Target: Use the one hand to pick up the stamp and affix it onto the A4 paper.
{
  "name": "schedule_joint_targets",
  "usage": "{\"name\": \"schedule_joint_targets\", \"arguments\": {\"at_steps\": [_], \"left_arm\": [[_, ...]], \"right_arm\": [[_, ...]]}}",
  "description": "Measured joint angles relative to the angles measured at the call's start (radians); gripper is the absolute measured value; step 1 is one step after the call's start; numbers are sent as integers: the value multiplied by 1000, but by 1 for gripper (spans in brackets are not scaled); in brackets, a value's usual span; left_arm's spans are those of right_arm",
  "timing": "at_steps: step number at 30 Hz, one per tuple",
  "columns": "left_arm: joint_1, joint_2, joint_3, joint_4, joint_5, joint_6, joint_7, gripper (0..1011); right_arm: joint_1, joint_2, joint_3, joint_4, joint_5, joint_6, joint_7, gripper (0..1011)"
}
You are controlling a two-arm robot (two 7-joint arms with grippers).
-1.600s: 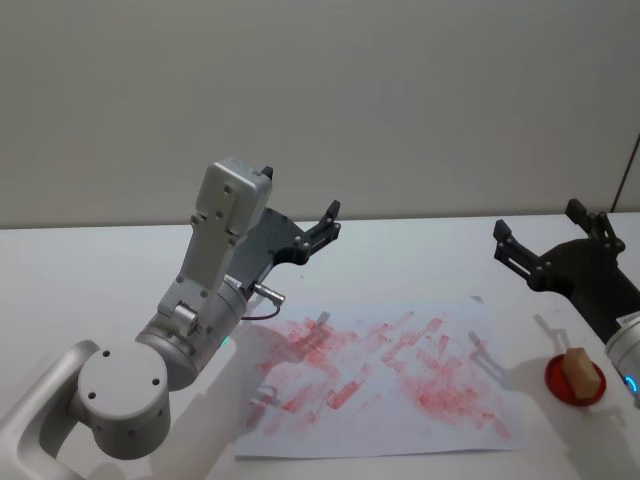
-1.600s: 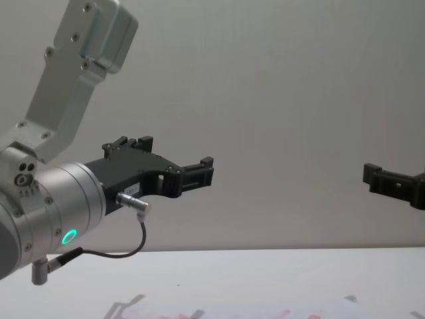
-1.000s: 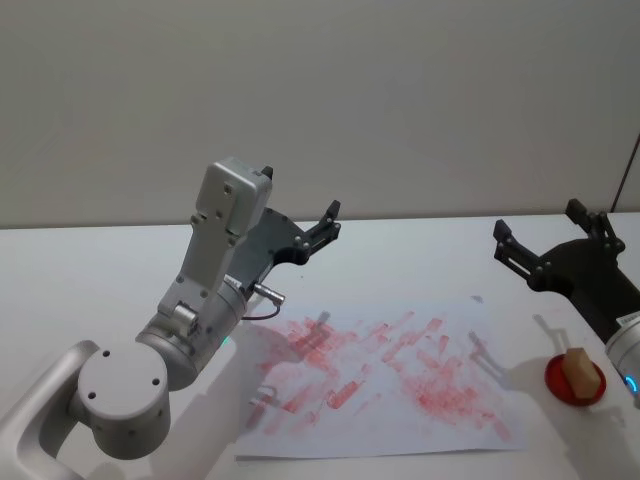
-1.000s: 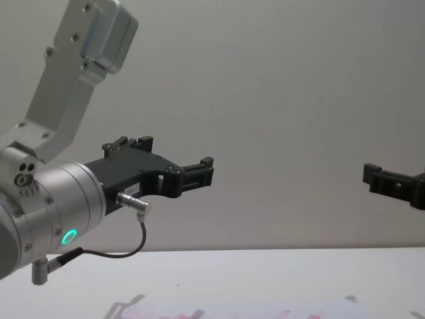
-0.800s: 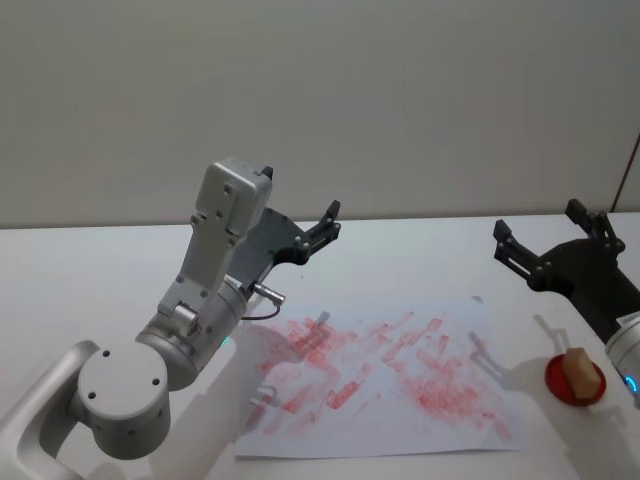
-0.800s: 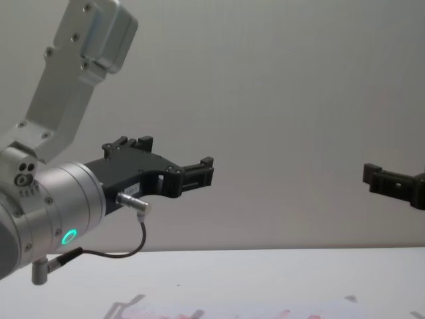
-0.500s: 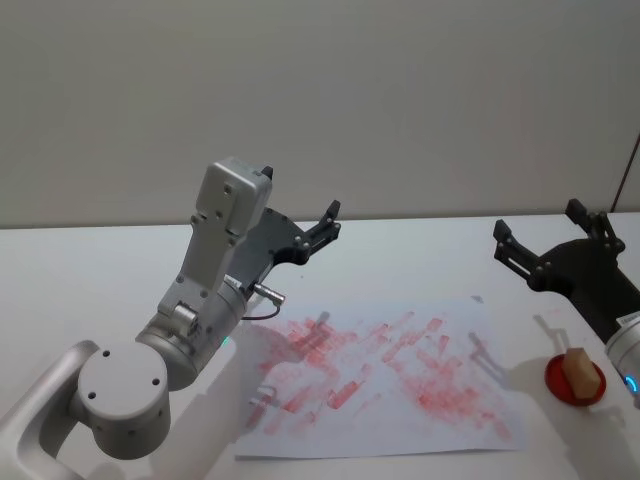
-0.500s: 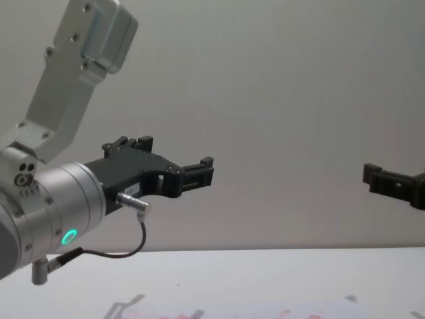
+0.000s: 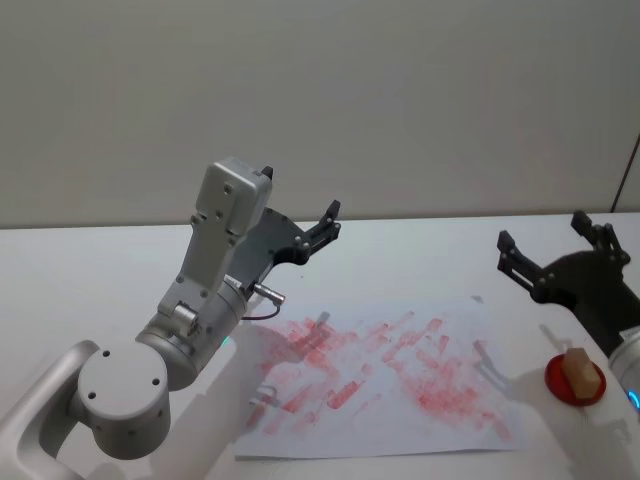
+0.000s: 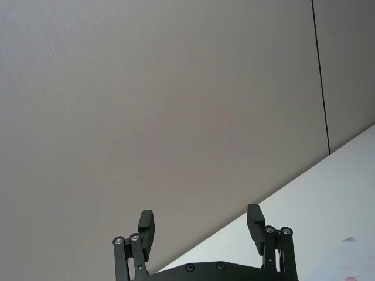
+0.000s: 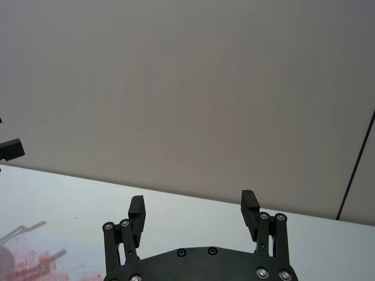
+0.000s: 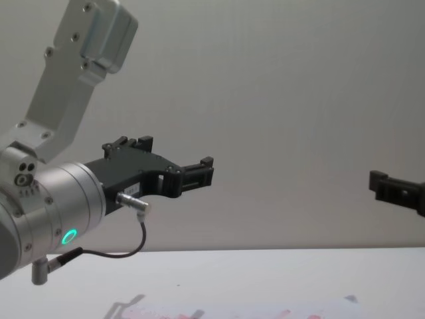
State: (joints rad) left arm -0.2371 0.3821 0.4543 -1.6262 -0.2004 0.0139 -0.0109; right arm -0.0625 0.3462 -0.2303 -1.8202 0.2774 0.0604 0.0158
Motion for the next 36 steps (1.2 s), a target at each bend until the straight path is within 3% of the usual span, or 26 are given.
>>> {"name": "schedule_joint_targets", "arguments": {"at_steps": [19,28,36], "left_arm": [[0,0,0,0,0,0,0,1001],[0,0,0,0,0,0,0,1001],[0,0,0,0,0,0,0,1001]], "right_arm": [[-194,8,-19,-165,-39,122,-263,1001],[-237,-1,-15,-184,-44,178,-323,1001],[-250,-7,-4,-182,-39,218,-337,1001]]}}
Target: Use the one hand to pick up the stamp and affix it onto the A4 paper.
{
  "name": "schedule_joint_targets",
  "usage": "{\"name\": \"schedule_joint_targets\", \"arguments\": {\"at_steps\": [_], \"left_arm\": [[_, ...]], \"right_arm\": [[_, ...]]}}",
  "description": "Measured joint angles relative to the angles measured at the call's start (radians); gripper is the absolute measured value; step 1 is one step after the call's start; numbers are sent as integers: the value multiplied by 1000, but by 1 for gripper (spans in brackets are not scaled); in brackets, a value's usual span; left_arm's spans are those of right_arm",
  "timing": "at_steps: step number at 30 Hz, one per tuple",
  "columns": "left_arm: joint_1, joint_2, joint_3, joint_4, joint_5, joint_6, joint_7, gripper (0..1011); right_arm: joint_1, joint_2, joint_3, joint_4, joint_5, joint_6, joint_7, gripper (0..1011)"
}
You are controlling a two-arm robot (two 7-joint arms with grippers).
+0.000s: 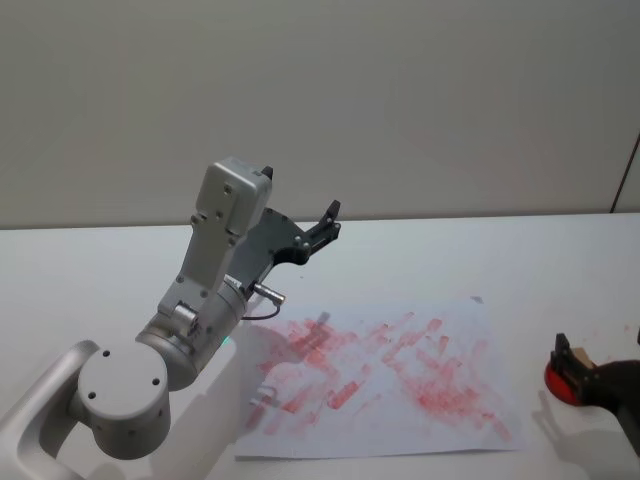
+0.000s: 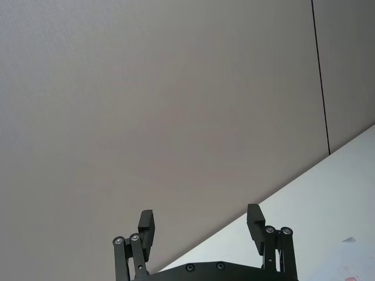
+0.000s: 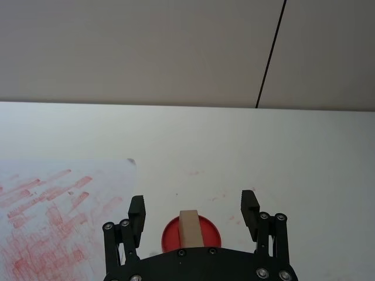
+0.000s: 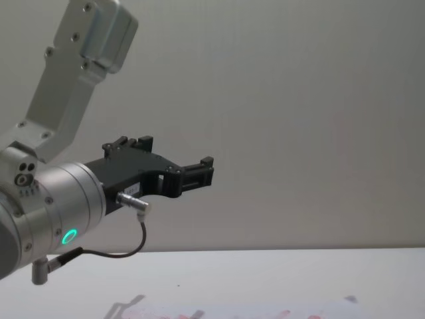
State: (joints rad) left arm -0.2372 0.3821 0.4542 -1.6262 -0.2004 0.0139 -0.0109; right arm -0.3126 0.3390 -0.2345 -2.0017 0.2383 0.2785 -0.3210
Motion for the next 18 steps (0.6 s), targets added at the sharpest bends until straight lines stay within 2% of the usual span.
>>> {"name": "schedule_joint_targets", "arguments": {"at_steps": [18], "left_arm": [[0,0,0,0,0,0,0,1001]], "right_arm": [[6,-26,19,37,14,76,22,1001]]}}
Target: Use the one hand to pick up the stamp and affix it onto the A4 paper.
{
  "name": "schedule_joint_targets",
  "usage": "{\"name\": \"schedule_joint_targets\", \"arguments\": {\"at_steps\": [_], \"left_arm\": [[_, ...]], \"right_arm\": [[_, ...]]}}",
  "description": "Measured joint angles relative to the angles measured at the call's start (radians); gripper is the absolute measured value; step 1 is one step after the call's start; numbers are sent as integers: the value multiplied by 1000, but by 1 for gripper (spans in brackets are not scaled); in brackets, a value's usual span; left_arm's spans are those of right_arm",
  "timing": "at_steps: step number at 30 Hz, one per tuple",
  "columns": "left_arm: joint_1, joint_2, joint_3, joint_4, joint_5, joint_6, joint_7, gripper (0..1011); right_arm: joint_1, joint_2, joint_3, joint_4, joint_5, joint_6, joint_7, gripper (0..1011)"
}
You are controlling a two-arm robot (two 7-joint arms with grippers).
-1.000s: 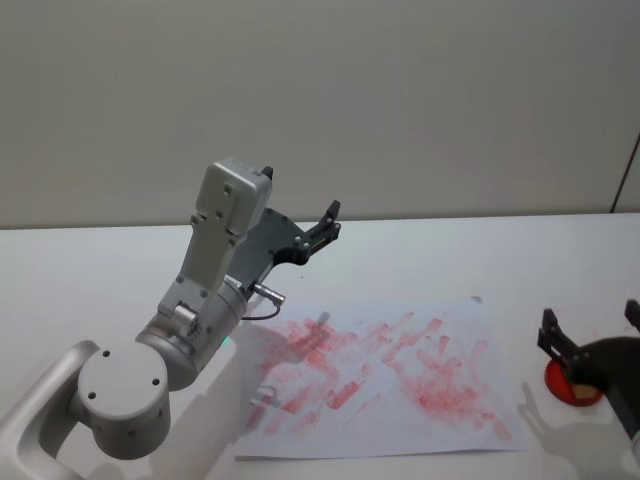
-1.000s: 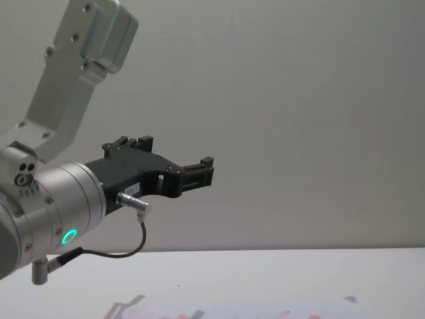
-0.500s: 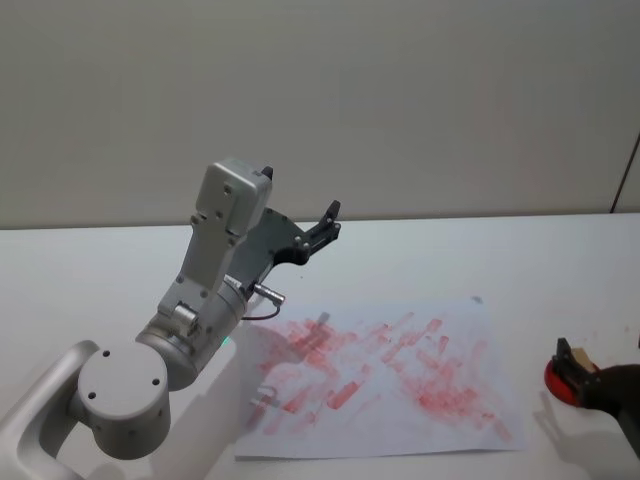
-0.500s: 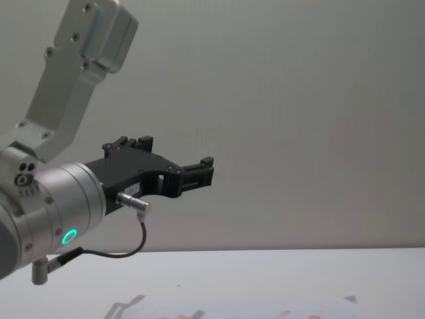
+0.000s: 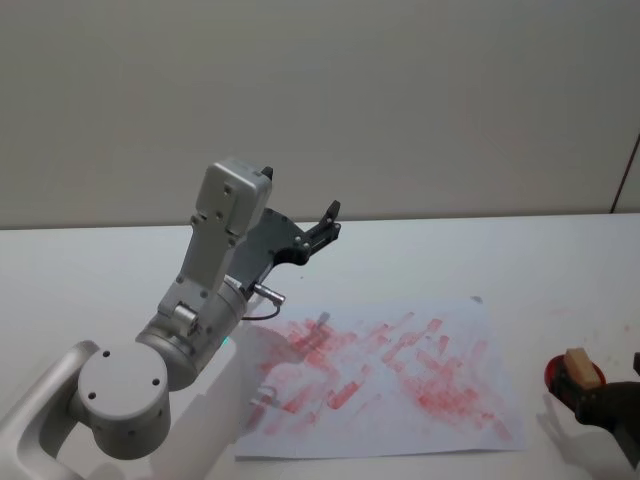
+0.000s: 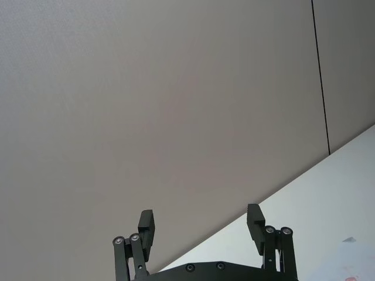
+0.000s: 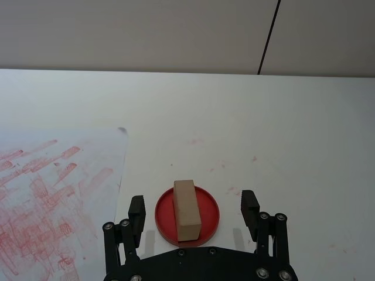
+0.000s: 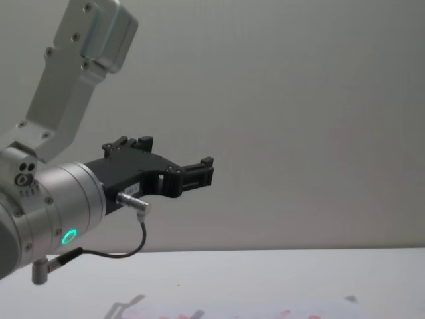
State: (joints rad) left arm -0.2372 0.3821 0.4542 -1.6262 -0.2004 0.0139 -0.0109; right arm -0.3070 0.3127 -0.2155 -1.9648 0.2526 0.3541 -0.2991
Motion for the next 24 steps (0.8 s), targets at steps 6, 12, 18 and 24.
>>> {"name": "schedule_joint_targets", "arguments": {"at_steps": [6,12,18,24], "left_arm": [[0,0,0,0,0,0,0,1001],[0,0,0,0,0,0,0,1001],[0,0,0,0,0,0,0,1001],[0,0,0,0,0,0,0,1001]], "right_arm": [[7,-10,6,12,3,24,8,1001],[16,-19,12,24,3,43,16,1001],[29,-28,18,41,-1,58,30,1001],[43,-37,22,59,-6,70,45,1001]]}}
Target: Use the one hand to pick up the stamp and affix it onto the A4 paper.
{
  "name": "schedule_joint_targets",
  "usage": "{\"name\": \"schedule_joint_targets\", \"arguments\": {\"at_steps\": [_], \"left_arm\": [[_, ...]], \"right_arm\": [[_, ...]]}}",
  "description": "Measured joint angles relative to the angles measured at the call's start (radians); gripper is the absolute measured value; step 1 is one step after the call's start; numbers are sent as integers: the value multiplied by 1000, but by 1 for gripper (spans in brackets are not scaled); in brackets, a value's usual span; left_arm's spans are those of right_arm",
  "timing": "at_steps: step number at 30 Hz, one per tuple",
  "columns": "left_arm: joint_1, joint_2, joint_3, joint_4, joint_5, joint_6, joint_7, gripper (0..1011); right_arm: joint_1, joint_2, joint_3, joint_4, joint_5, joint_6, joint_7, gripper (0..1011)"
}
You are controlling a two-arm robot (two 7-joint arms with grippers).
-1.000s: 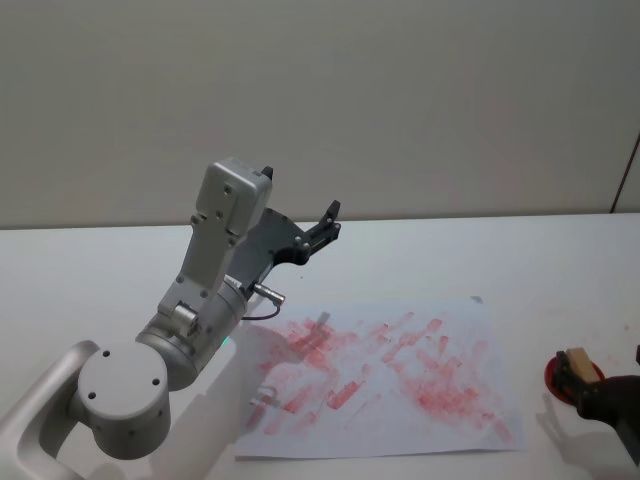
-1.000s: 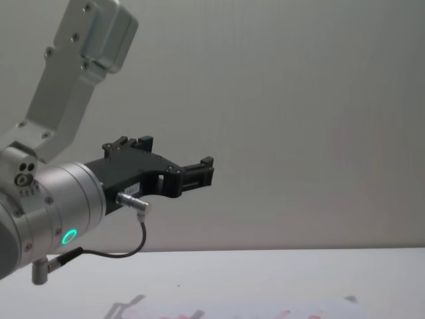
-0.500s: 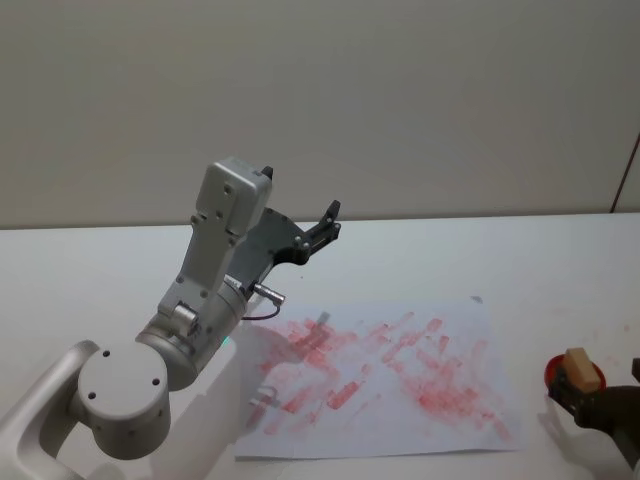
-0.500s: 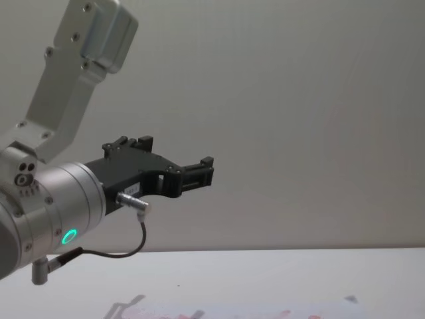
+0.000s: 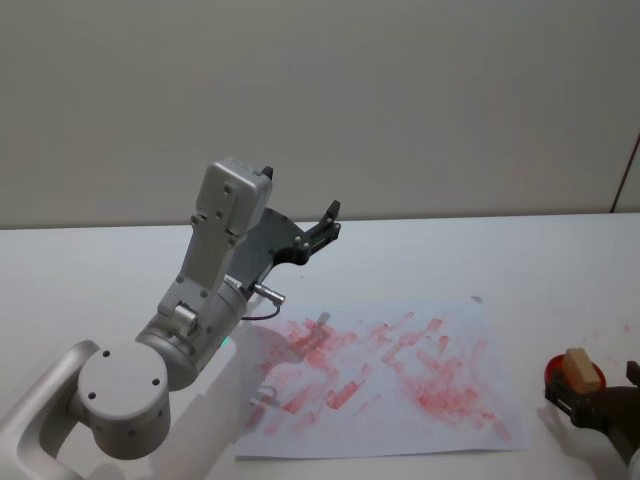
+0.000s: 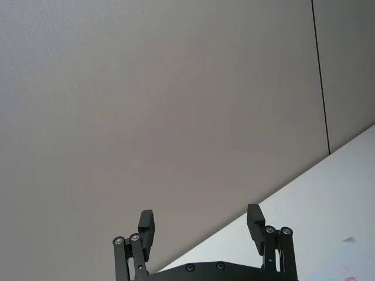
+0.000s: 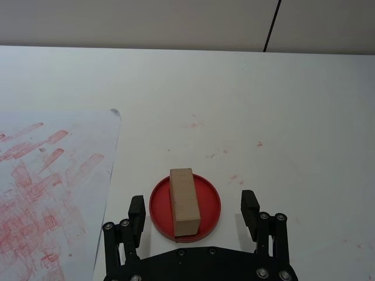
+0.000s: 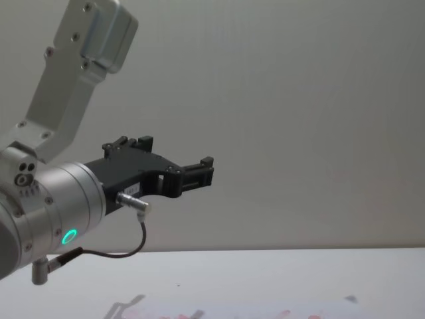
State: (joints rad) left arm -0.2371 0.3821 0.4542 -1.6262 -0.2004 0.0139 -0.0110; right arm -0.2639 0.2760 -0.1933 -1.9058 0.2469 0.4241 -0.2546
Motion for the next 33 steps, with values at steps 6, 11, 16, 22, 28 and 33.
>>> {"name": "schedule_joint_targets", "arguments": {"at_steps": [6,11,16,22,28,33], "left_arm": [[0,0,0,0,0,0,0,1001],[0,0,0,0,0,0,0,1001],[0,0,0,0,0,0,0,1001],[0,0,0,0,0,0,0,1001],[0,0,0,0,0,0,0,1001],[0,0,0,0,0,0,0,1001]], "right_arm": [[9,-6,2,12,-3,7,9,927],[13,-9,4,17,-4,10,14,796],[16,-11,4,22,-6,13,17,675],[18,-12,5,24,-6,15,20,445],[20,-13,6,26,-7,16,21,248],[20,-14,6,27,-9,16,24,216]]}}
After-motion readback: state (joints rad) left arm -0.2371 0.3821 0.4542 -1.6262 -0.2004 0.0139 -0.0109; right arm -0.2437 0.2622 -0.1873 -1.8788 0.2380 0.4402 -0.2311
